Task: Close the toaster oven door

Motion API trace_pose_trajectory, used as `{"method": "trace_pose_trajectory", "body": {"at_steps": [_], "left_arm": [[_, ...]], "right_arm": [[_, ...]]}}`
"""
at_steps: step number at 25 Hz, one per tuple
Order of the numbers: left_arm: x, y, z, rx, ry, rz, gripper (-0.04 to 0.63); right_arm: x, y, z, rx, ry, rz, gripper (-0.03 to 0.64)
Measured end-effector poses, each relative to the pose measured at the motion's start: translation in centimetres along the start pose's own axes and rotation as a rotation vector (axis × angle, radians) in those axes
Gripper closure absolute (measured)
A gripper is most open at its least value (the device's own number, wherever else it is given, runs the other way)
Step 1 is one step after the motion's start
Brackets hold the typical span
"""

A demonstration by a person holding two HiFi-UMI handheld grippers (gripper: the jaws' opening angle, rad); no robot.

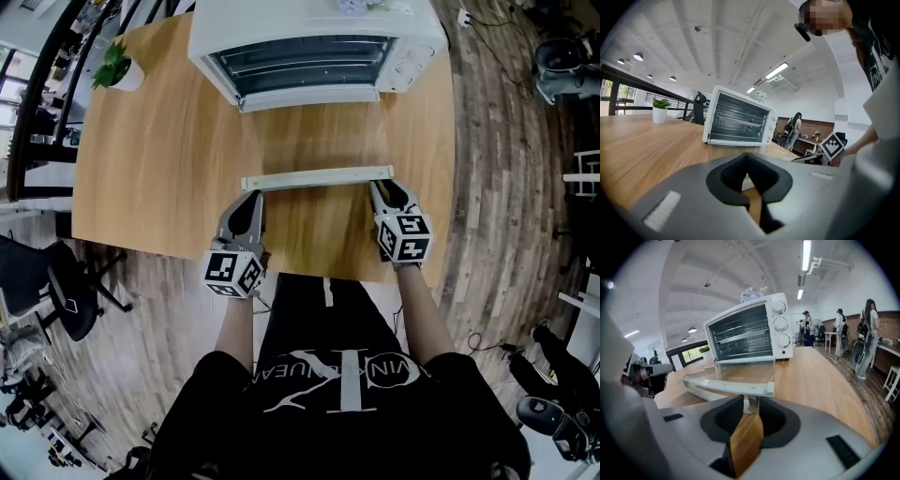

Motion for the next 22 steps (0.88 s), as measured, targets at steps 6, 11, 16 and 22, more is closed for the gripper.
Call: {"method": "trace_pose_trajectory", "body": {"at_steps": [6, 11, 16, 22], "left_arm": [[0.3, 0.7, 0.7, -0.040, -0.001, 0.006, 0.601], [0.2, 1.9, 1.6, -0.082, -0.001, -0.001, 0.601], [-0.2, 2.8, 2.3, -0.114, -0.003, -0.013, 0.601], [-1.1, 3.0, 2.5, -0.126, -0.012, -0.037, 0.601]], "right_arm": [[-0.2, -0.1, -0.4, 0.021, 0.007, -0.026, 0.551], [-0.3, 0.1, -0.4, 0.016, -0.004, -0.040, 0.551], [-1.6, 0.8, 0.0, 0.008, 0.012, -0.082, 0.551], [-3.8, 1.8, 0.7, -0.011, 0.023, -0.147, 0.551]]}}
Point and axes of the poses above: the fingertips, and each gripper's own axes: y backward along the fingers, z to its left, x out of its underside, the point moved 7 cm from there along y, backward along the fingers, and after that the axes turned 10 degrees about -y, right-handed, at the moved point
